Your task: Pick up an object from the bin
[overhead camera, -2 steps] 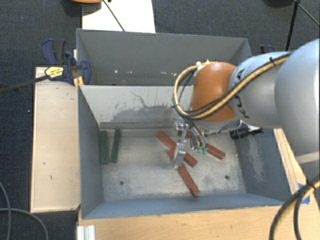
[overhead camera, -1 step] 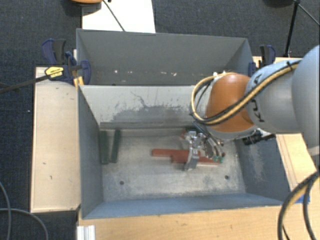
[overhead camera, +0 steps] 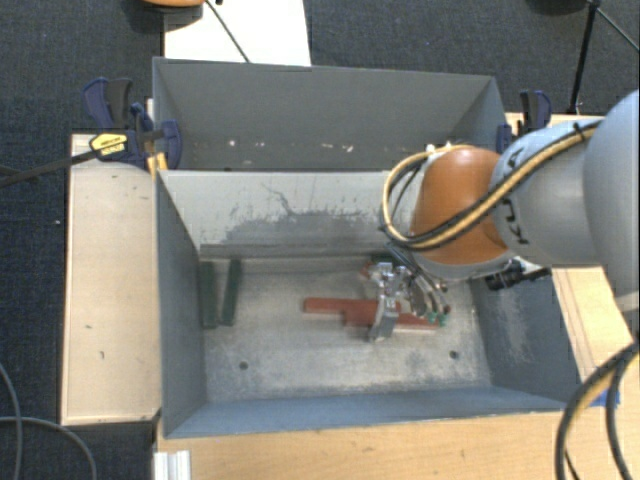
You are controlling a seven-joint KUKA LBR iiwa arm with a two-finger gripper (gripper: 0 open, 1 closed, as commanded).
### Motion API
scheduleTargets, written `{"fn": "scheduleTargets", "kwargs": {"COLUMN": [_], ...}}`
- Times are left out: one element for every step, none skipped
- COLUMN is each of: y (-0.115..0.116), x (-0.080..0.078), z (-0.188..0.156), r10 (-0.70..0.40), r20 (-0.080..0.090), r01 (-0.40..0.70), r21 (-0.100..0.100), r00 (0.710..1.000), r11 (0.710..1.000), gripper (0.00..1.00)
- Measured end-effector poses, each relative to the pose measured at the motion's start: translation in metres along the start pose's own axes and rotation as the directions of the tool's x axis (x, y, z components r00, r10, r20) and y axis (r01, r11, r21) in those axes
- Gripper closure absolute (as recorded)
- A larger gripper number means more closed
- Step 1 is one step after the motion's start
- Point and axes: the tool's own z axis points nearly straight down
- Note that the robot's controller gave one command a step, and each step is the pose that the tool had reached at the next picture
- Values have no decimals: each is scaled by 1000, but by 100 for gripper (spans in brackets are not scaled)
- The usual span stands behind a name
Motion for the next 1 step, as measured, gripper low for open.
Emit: {"fn": "scheduleTargets", "kwargs": {"y": [5], "x": [-7], "z": [-150], "r10": [-13], "r20": [1], "r01": [13], "r21": [-1], "r00": [1000], "r11": [1000], "gripper": [100]}}
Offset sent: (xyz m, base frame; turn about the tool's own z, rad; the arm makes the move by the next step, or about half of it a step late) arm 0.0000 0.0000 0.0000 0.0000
